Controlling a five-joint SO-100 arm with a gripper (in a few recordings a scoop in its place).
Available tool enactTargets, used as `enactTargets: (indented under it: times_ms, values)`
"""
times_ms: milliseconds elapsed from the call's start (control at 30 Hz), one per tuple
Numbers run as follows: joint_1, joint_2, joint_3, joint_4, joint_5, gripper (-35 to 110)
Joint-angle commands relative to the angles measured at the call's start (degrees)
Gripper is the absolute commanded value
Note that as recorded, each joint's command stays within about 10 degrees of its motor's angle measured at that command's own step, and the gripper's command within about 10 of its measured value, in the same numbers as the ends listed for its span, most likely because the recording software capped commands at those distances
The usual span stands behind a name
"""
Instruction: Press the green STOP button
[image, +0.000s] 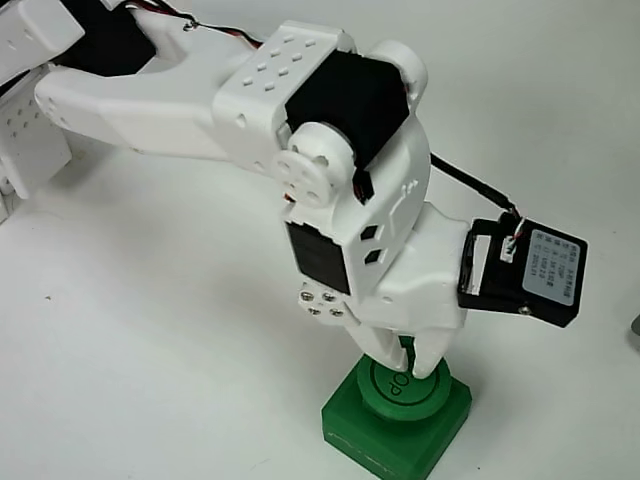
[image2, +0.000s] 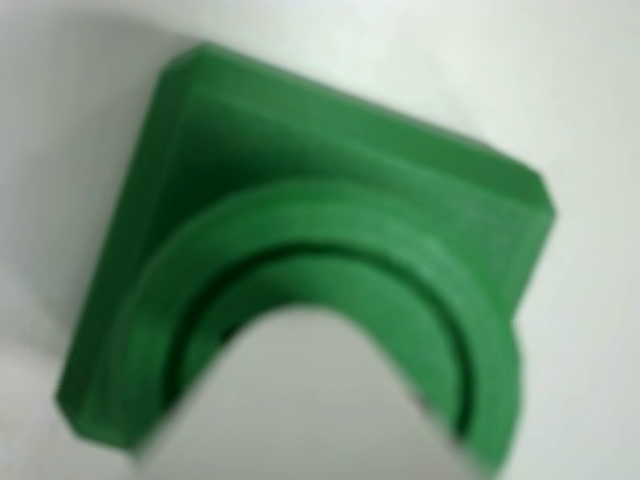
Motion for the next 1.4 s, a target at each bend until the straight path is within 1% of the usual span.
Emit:
enactTargets:
  times_ms: [0, 567, 1367]
  values:
    - [-0.35, 0.97, 1.76, 0.70, 0.53, 0]
    - [0.88, 0.97, 14.68, 0.70, 2.29, 0]
    - [0.88, -1.58, 13.62, 0.70, 0.88, 0]
